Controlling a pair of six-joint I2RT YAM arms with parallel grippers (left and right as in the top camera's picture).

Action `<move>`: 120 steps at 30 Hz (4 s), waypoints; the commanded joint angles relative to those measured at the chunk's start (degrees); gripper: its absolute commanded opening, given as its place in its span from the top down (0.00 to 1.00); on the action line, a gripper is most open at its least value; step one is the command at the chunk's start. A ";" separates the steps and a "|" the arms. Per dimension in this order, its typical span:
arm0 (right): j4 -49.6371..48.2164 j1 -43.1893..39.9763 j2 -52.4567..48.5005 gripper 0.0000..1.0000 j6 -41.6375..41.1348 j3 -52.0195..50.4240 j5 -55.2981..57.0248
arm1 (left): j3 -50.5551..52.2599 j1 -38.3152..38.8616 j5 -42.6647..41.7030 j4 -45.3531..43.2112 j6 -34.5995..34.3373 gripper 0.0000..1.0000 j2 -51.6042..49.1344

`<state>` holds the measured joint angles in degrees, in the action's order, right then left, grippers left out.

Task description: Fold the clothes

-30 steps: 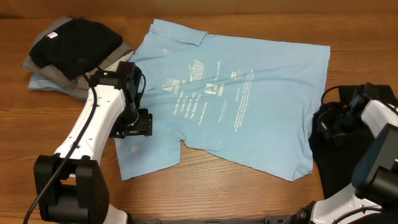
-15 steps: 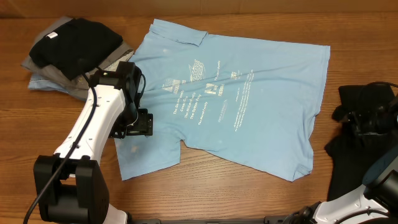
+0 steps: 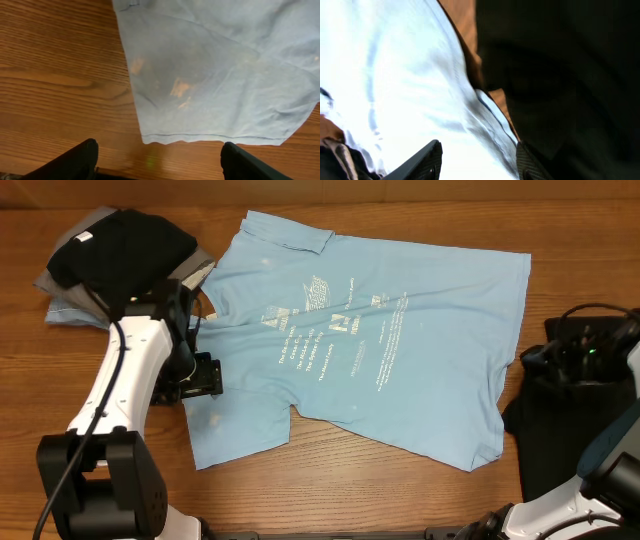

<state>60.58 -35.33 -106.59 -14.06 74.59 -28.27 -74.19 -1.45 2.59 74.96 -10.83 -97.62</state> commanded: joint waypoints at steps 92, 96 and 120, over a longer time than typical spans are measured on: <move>5.86 7.10 20.81 0.58 -11.23 -24.90 8.17 | 3.74 -0.90 0.83 -5.57 -4.79 0.96 -0.07; 3.26 7.08 20.81 0.59 -13.51 -30.12 8.33 | 3.74 -0.90 0.85 -5.40 -4.55 0.96 -0.07; -2.12 7.08 20.81 0.55 -20.96 -44.65 9.81 | 3.74 -0.90 -0.76 -7.78 -4.11 0.94 -0.09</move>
<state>61.45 -28.38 -86.48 -32.40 32.75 -19.40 -69.54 -2.35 2.35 67.55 -16.08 -97.69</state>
